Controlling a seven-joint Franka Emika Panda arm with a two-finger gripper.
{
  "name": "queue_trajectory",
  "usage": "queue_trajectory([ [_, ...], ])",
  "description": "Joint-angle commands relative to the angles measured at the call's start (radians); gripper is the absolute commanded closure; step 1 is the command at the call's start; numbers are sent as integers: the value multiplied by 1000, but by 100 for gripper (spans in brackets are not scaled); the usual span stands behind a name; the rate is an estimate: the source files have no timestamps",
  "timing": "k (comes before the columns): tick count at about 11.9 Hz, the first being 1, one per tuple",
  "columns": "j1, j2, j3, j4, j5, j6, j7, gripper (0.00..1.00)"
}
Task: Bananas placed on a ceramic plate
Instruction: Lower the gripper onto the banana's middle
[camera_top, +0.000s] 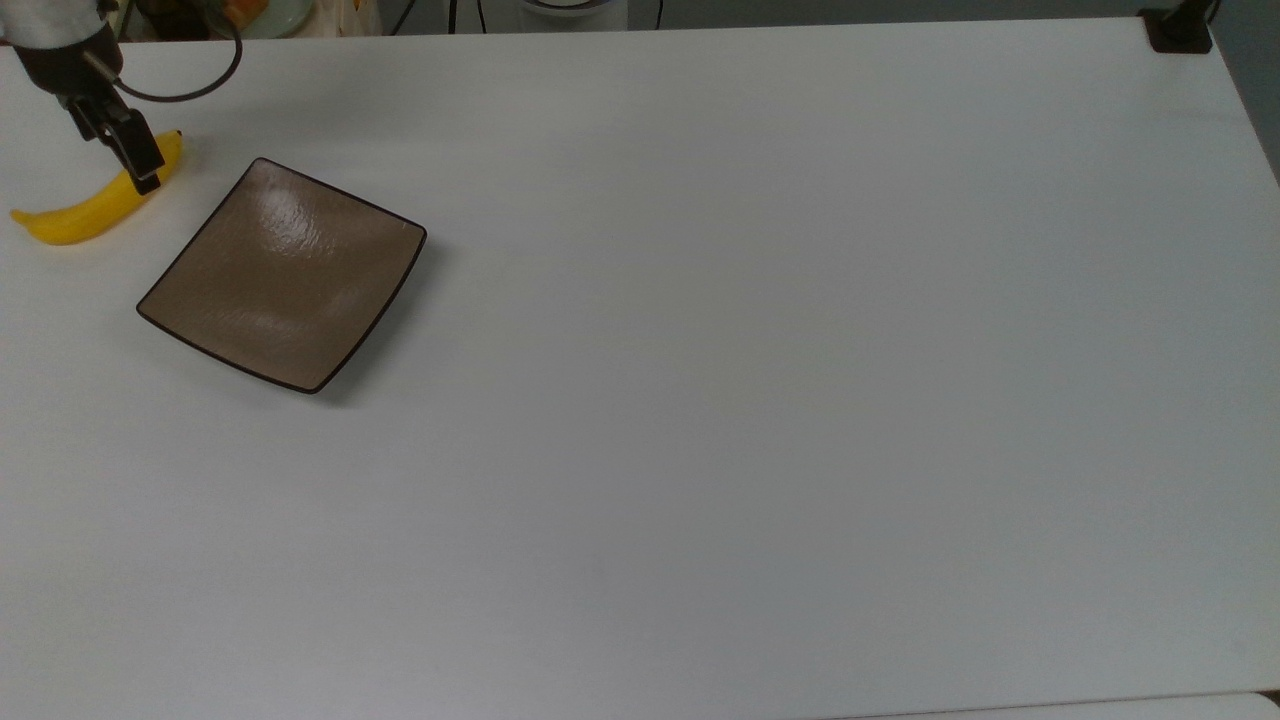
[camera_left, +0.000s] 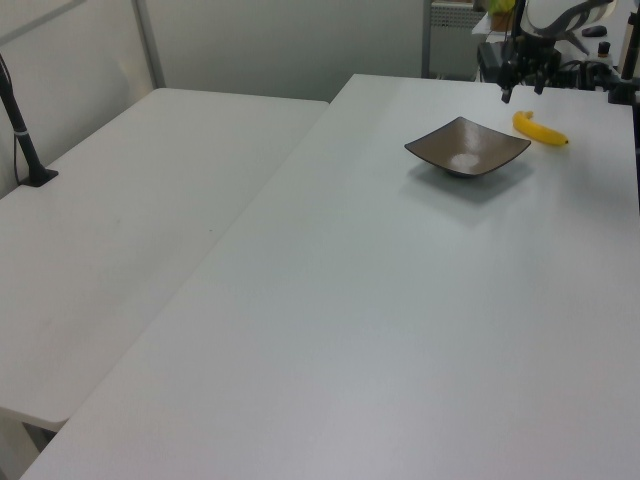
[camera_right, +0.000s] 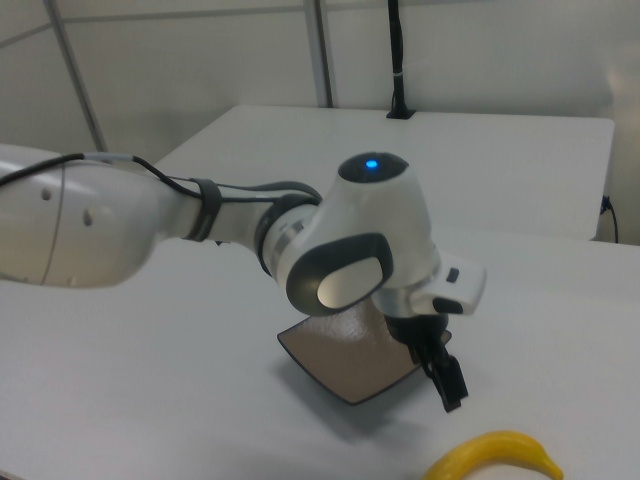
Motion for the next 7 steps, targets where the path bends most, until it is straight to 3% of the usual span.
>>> queue_trajectory([
  [1,-31,66,3,24,0,51,8,0],
  [5,-67,150,4,29,-9,103,10,0],
  [7,-78,195,3,77,3,103,8,0],
])
